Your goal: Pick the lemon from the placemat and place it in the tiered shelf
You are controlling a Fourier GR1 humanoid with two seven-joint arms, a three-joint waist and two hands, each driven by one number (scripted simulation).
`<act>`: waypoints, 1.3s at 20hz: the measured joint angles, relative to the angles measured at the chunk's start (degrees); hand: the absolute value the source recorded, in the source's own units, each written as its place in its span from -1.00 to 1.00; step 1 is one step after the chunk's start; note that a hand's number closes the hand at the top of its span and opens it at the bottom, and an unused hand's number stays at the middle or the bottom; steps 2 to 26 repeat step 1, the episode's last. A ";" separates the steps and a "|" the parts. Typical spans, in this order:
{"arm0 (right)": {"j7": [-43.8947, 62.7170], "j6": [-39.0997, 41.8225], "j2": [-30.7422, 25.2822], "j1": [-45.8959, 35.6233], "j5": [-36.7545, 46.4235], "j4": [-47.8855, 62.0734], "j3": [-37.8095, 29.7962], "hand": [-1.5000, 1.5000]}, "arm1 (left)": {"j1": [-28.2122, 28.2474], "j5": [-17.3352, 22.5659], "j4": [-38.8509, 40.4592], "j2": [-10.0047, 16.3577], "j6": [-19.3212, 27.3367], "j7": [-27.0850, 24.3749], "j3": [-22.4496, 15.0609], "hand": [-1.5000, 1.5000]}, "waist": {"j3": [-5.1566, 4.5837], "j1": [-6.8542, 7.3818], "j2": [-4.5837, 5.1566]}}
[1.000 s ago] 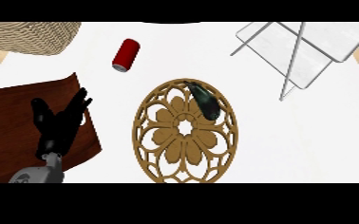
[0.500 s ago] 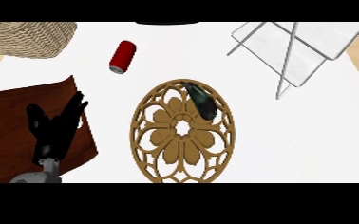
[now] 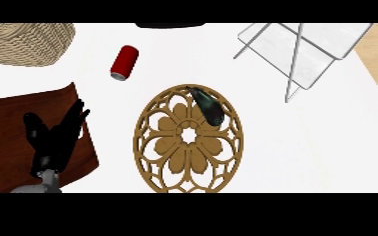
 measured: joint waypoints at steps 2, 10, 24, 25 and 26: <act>0.23 1.41 0.73 1.70 -0.58 -3.33 -0.21 -1.00 | 0.15 -0.01 -0.08 0.10 -0.11 -0.01 0.09 0.00 | 0.00 -0.08 -0.03; 0.23 1.41 0.73 1.70 -0.58 -3.33 -0.21 -1.00 | 0.15 -0.01 -0.08 0.10 -0.11 -0.01 0.09 0.00 | 0.00 -0.08 -0.03; 0.23 1.41 0.73 1.70 -0.58 -3.33 -0.21 -1.00 | 0.15 -0.01 -0.08 0.10 -0.11 -0.01 0.09 0.00 | 0.00 -0.08 -0.03; 0.23 1.41 0.73 1.70 -0.58 -3.33 -0.21 -1.00 | 0.15 -0.01 -0.08 0.10 -0.11 -0.01 0.09 0.00 | 0.00 -0.08 -0.03; 0.23 1.41 0.73 1.70 -0.58 -3.33 -0.21 -1.00 | 0.15 -0.01 -0.08 0.10 -0.11 -0.01 0.09 0.00 | 0.00 -0.08 -0.03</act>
